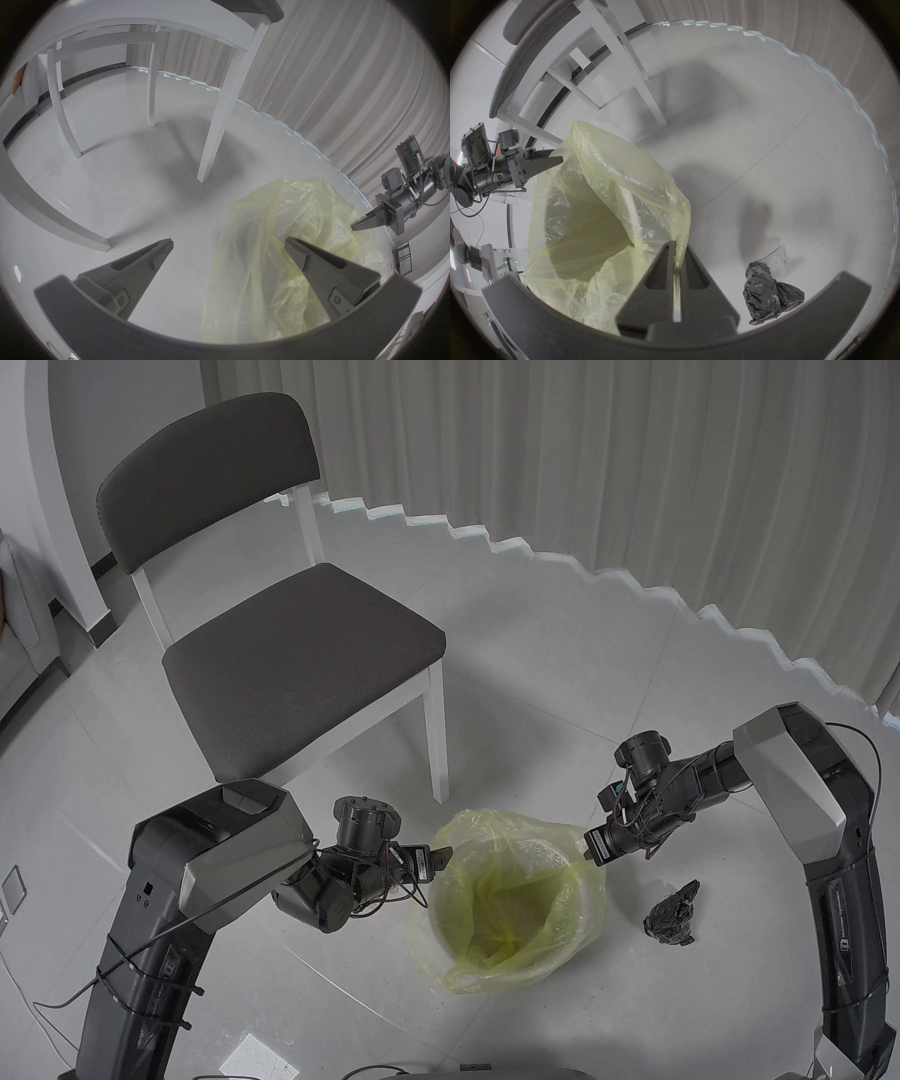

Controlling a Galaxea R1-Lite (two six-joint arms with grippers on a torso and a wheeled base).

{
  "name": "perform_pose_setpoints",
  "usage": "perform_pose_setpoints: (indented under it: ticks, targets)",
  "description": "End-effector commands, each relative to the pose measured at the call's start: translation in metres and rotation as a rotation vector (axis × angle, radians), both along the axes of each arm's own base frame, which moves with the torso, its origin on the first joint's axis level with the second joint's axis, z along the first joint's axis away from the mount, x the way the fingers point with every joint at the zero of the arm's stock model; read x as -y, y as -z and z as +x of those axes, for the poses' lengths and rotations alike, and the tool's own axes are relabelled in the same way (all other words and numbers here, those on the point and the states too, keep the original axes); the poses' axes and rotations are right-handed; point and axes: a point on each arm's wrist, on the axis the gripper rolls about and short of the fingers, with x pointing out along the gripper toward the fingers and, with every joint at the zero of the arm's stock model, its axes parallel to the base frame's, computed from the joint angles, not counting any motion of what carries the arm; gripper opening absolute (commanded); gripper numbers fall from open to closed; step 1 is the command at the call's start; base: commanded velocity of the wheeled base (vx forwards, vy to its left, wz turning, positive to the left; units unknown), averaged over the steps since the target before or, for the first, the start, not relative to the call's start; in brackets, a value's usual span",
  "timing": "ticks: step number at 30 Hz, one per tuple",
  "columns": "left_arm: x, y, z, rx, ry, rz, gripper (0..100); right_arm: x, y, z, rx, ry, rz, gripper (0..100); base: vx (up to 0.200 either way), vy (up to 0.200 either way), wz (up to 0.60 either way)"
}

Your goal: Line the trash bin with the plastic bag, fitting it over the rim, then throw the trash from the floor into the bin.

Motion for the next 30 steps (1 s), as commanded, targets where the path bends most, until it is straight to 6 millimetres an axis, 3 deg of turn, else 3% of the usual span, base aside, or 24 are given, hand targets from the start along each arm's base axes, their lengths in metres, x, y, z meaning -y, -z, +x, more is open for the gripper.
perform_pose_setpoints:
  ticks: [1,13,23,28,30]
  targets:
    - [0.001,0.002,-0.001,-0.004,0.004,0.003,100,-0.005,0.019,0.006,-0.021,-0.007,-0.008,0,0.0,0.0,0.0]
    - [0.002,0.001,-0.002,-0.003,0.007,0.005,100,-0.02,0.04,0.031,-0.013,-0.009,-0.039,0,0.0,0.0,0.0]
    - [0.003,0.002,-0.003,-0.004,0.005,0.006,100,-0.021,0.06,0.029,-0.048,-0.012,-0.046,0,0.0,0.0,0.0]
    - [0.003,0.002,-0.003,-0.003,0.001,0.008,100,-0.02,0.054,0.03,-0.036,-0.013,-0.042,0,0.0,0.0,0.0]
    - [0.003,0.002,-0.002,-0.002,0.0,0.008,100,-0.02,0.039,0.03,-0.018,-0.016,-0.041,0,0.0,0.0,0.0]
